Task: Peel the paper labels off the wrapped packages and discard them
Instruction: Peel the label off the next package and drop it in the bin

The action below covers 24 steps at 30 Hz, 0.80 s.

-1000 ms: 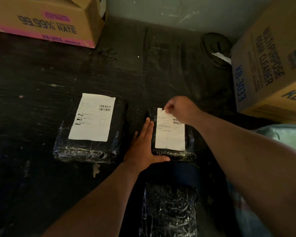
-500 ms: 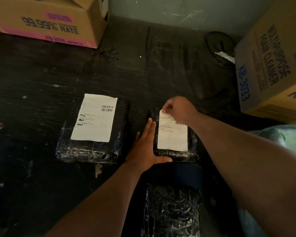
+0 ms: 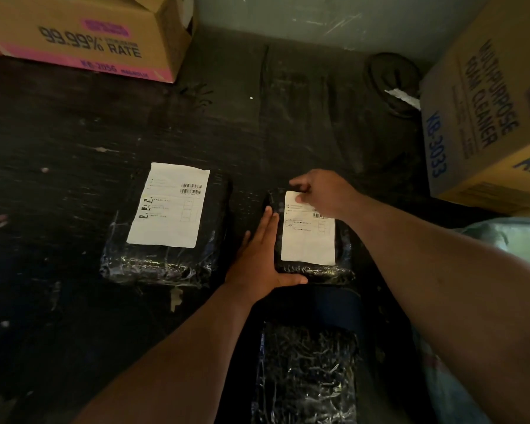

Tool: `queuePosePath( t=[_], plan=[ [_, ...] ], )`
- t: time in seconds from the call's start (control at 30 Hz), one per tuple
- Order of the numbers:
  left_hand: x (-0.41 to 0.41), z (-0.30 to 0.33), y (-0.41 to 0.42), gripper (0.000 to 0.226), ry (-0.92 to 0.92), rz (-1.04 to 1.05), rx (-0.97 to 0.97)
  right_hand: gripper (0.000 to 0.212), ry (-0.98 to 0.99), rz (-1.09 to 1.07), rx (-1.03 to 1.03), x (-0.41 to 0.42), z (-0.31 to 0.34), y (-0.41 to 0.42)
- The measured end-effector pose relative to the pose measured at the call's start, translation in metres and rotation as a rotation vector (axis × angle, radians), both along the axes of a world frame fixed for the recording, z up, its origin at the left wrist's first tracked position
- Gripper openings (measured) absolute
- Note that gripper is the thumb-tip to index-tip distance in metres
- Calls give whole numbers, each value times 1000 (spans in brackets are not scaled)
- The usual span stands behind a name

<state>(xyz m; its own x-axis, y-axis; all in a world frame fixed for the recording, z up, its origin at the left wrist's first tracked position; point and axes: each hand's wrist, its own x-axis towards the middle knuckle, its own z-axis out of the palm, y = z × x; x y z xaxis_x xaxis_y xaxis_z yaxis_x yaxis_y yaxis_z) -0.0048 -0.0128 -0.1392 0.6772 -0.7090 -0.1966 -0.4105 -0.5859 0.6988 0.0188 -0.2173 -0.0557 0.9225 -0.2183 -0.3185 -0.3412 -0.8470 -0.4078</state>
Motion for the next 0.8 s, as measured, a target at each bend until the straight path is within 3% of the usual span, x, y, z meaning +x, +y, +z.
queuePosePath(
  t=[0.3,0.8],
  plan=[
    [0,3,-1,143,-17,-1,27,13,-25,28,-26,1,1,2],
    [-5,14,-4,146,-49,10,86,17,-65,138,-155,-14,25,10]
  ],
)
